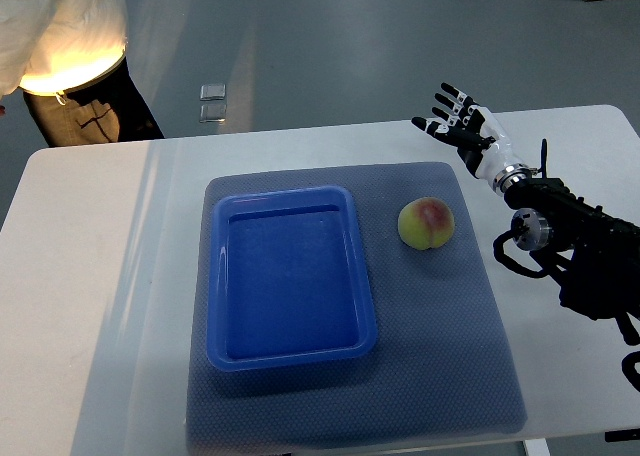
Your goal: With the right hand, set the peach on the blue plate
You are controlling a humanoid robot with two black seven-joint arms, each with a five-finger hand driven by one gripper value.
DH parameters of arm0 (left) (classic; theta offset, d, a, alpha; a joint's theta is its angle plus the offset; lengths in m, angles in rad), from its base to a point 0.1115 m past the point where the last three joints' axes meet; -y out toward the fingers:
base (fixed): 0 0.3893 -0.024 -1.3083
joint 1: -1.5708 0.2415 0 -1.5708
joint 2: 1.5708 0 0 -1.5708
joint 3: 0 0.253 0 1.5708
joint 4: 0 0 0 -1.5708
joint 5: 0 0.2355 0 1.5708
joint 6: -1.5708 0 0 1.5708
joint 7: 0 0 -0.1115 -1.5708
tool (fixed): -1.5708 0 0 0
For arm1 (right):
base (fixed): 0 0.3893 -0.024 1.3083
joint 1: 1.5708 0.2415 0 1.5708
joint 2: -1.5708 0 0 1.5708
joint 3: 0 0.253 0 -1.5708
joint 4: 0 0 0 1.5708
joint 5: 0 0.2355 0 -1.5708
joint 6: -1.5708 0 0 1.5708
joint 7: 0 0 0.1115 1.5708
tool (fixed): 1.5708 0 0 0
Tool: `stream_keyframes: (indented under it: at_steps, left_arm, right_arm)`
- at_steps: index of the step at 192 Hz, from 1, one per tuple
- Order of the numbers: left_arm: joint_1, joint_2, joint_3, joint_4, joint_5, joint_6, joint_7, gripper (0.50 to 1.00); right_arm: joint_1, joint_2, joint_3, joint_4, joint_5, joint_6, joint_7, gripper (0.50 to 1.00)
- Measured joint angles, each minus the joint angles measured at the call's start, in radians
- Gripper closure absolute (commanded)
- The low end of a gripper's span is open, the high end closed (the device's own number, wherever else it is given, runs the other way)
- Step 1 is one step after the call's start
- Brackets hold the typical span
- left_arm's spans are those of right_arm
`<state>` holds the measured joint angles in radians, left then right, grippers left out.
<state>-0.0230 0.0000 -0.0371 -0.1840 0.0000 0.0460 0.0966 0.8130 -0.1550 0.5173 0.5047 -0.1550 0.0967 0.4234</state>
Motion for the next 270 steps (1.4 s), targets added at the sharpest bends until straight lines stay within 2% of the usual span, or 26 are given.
stream_keyframes:
  at_steps: [270]
  left_arm:
    - [0.0,0.0,-0.005,0.0,0.0,0.0,0.0,0.5]
  right_arm:
    - [0.004,-0.017,-0.003,0.001,-0.043,0.026,-0.001,0.57]
